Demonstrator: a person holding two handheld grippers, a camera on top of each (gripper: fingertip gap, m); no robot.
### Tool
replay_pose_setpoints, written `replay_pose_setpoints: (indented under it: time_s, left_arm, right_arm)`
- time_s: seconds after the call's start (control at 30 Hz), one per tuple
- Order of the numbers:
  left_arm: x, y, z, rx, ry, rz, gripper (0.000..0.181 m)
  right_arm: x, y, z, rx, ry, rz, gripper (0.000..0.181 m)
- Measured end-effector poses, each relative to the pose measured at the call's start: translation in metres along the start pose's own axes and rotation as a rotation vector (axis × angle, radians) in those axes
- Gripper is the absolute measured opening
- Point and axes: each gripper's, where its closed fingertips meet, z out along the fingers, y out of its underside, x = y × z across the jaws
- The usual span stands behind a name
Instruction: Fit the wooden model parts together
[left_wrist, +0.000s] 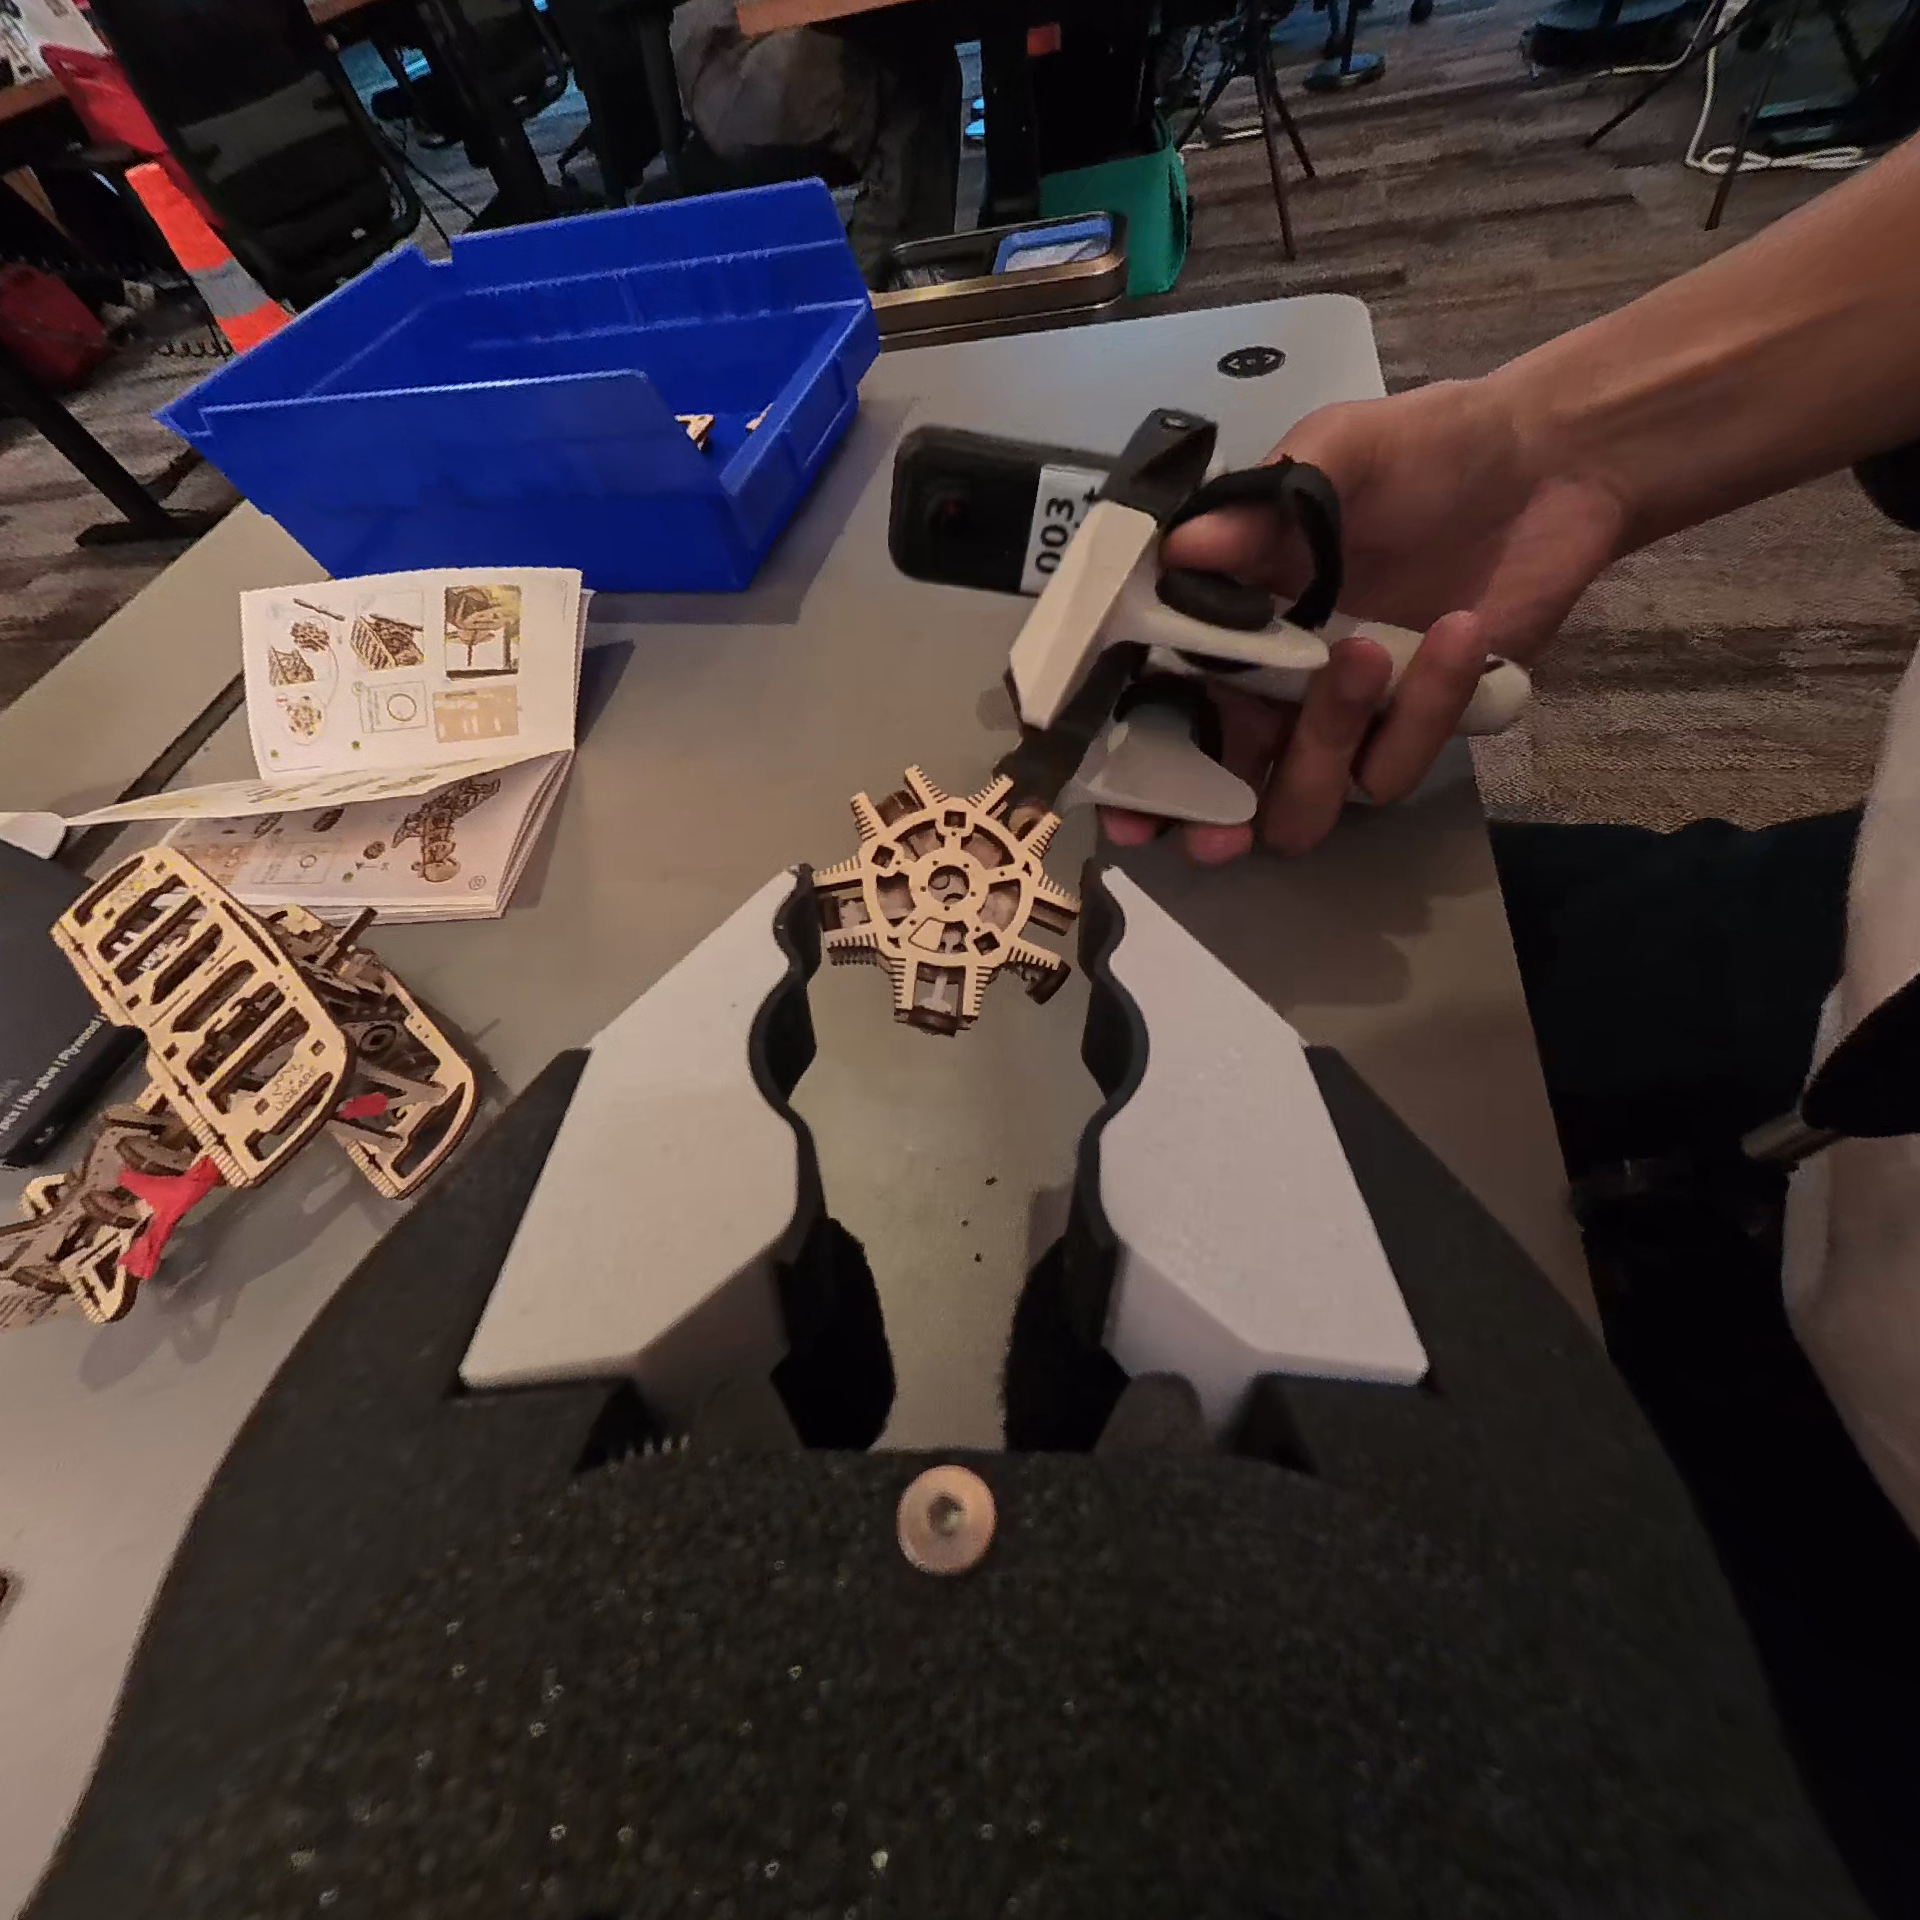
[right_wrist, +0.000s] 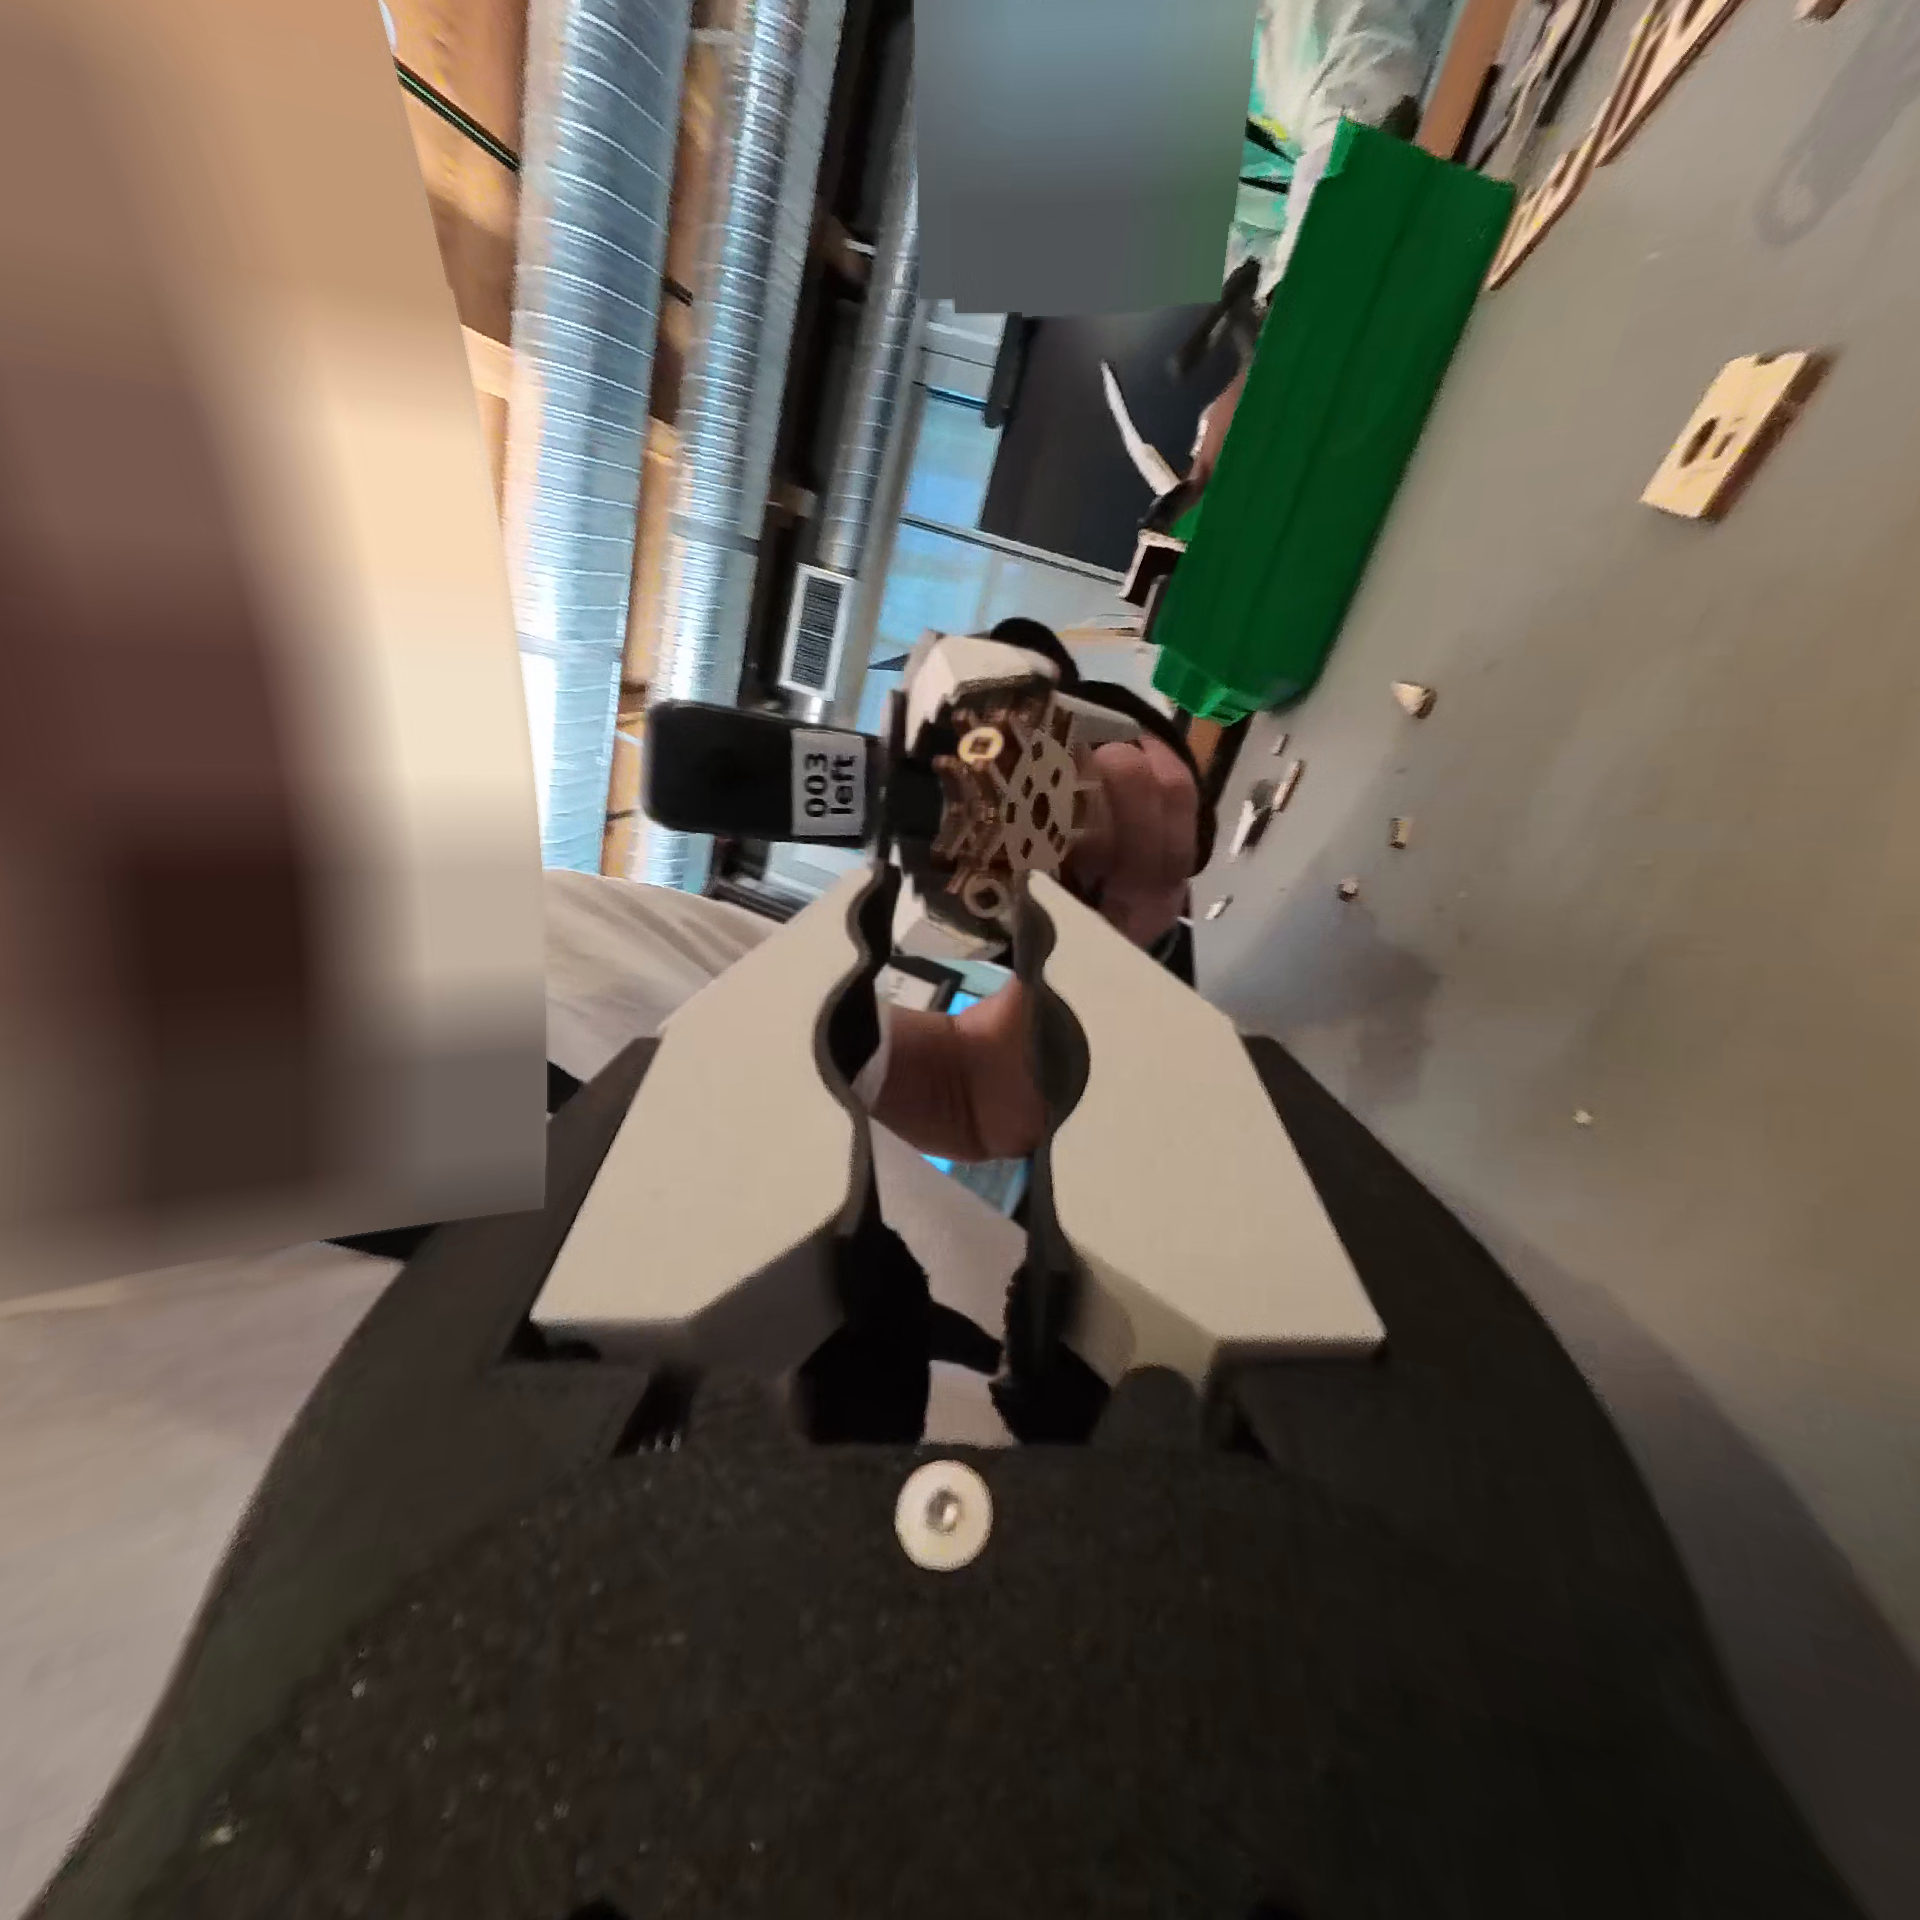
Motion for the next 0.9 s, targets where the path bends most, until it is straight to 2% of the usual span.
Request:
replay_pose_setpoints:
  time_s: [0.4, 0.67, 0.77, 0.9]
  left_arm:
    - [0.001, -0.006, -0.002, 0.012, -0.012, 0.042, 0.048]
    - [0.001, -0.003, 0.0, -0.006, -0.01, 0.041, 0.048]
    - [0.001, 0.003, 0.002, -0.033, -0.001, 0.015, 0.048]
    - [0.002, 0.012, 0.006, -0.078, 0.01, -0.021, 0.047]
  right_arm:
    - [0.002, 0.005, 0.0, -0.012, -0.039, 0.077, 0.009]
    - [0.004, 0.005, 0.0, -0.016, -0.023, 0.069, 0.007]
    - [0.009, 0.006, -0.001, -0.031, 0.049, -0.01, 0.007]
    - [0.019, 0.006, -0.004, -0.053, 0.208, -0.263, 0.007]
